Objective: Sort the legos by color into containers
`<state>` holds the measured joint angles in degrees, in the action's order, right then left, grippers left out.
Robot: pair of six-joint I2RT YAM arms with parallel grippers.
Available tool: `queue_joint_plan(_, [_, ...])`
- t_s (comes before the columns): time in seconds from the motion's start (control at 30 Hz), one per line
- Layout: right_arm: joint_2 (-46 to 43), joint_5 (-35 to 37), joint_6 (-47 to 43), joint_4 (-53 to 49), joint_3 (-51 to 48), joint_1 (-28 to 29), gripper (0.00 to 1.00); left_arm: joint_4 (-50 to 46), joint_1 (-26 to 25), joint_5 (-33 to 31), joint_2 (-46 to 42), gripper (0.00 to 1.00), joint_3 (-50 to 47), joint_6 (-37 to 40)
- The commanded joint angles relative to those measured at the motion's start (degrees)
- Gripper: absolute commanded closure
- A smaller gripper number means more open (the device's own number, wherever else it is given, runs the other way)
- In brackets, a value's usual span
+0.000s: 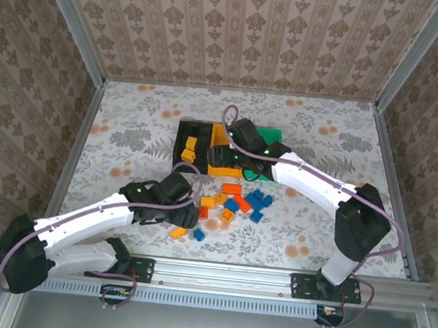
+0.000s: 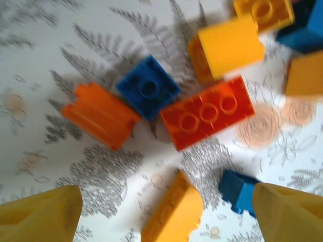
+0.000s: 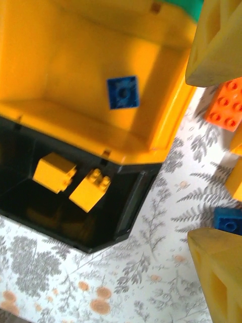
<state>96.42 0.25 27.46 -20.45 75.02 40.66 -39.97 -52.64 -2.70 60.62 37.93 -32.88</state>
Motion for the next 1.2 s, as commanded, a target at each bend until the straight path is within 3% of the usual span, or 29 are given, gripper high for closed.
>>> queue_joint_plan(0.0, [-3.4, 1.7, 1.9, 3.2, -4.4, -1.3, 0.24, -5.9, -3.7, 0.9, 2.2, 0.19, 1.2, -1.1])
queue_joint_plan(0.17, [-5.1, 1.6, 1.7, 3.4, -6.4, -2.4, 0.24, -4.6, -8.4, 0.0, 7.5, 0.23, 0.6, -4.5])
queue_joint_plan(0.43, [-7.7, 1.3, 1.3, 3.7, -7.6, -3.5, 0.24, 0.7, -9.0, -4.3, 14.8, 0.37, 0.1, -4.3])
queue_joint_plan(0.73, [-9.3, 1.3, 1.9, 4.2, -9.4, -5.1, 0.25, 0.7, -10.0, -3.8, 15.2, 0.70, -0.7, -4.9])
queue_joint_plan(0.87, [-9.9, 1.2, 2.2, 4.1, -9.7, -5.7, 0.24, -1.9, -10.1, -7.2, 10.5, 0.77, 2.0, -5.3])
queue_joint_plan(0.97, [-10.9, 1.5, 2.3, 4.3, -10.6, -6.1, 0.25, -1.3, -6.5, -9.7, 6.2, 0.78, 5.2, -3.6])
queue_joint_plan(1.17, [-12.8, 1.8, 2.8, 4.2, -13.2, -7.2, 0.24, 11.7, 8.5, -11.7, 4.6, 0.79, 10.2, 2.4])
